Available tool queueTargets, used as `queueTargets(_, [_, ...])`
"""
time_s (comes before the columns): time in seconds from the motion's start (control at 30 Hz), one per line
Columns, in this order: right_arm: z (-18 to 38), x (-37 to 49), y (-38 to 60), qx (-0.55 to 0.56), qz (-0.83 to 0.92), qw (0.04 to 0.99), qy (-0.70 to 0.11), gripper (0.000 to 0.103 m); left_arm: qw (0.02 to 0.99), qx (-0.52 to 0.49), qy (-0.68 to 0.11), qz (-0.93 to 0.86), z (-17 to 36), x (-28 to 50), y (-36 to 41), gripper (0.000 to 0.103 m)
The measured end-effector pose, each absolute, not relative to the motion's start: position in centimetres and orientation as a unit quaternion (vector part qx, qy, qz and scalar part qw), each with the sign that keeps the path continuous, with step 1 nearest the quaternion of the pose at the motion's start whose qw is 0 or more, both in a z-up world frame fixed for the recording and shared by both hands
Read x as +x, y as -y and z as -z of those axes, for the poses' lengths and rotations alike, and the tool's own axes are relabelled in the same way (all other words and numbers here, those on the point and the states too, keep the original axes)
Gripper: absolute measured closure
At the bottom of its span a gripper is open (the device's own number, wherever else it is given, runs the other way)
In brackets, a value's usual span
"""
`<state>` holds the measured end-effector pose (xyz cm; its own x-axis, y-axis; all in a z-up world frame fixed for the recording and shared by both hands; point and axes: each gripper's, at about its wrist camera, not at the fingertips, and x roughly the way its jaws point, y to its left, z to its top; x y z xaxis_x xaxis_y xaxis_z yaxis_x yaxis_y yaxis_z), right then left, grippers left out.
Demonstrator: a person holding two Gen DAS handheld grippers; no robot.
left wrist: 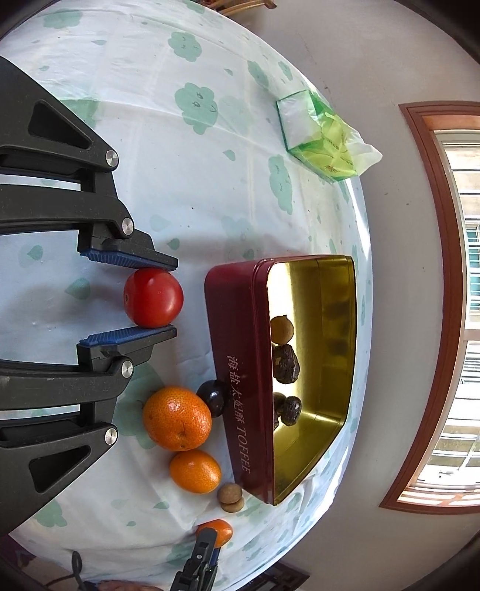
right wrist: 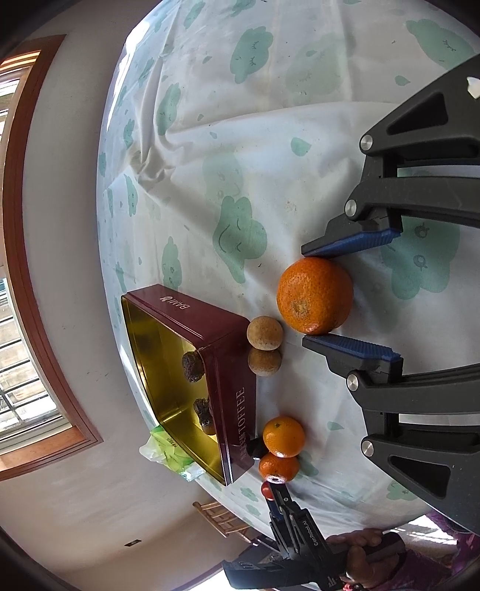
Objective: Organize fruits
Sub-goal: 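Grasp the red tomato with the left gripper while the right holds the tangerine, then lift the tomato and tangerine and move both grippers toward the tin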
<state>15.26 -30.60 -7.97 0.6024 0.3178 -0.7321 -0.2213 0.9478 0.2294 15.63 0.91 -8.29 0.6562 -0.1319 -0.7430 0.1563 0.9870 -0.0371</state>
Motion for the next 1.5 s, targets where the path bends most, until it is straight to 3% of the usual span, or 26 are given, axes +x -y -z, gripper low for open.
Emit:
queueTargets(1.1, [6.1,12.9,26.6,0.086,-0.198,0.888,-0.407,0.065,0.927,0.032,-0.373,0.027,7.1,13.9,-0.9,0.073])
queueTargets(1.5, [4.3,12.9,24.9,0.086,-0.226,0.888,-0.391,0.065,0.937,0.028,-0.348,0.032,4.4,13.3,0.2,0.073])
